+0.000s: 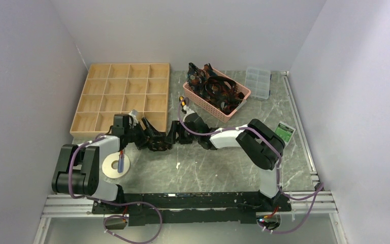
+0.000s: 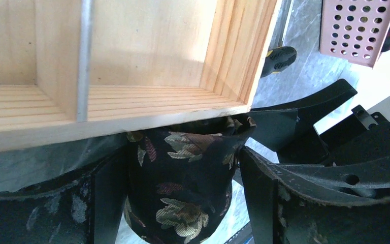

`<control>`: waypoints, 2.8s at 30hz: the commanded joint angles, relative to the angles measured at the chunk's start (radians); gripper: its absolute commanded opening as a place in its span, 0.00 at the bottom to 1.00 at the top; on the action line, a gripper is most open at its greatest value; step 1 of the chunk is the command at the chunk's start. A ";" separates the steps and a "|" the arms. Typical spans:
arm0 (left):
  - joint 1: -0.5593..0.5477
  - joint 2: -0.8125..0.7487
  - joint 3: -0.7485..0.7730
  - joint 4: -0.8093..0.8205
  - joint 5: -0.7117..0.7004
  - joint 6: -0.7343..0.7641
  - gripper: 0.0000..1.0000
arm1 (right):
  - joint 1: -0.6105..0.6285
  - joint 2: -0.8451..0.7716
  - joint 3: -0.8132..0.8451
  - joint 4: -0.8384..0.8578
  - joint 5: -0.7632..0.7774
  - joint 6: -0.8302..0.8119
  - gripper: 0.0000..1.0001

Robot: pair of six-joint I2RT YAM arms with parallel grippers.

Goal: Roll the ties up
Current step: Pick up the tie at the center of the board, then place the tie in the storage box.

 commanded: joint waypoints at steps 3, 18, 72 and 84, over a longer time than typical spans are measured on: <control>-0.013 -0.074 -0.022 -0.018 0.021 0.009 0.85 | -0.001 0.029 -0.026 -0.054 0.008 -0.001 0.74; -0.032 -0.005 -0.016 0.052 0.127 0.016 0.72 | -0.011 0.043 -0.039 -0.052 0.007 0.021 0.73; 0.043 0.240 0.635 -0.465 0.222 0.331 0.03 | -0.071 -0.708 -0.386 -0.218 0.108 -0.060 0.73; 0.053 0.409 0.795 -0.816 -0.082 0.533 0.03 | -0.074 -0.758 -0.405 -0.241 0.125 -0.067 0.74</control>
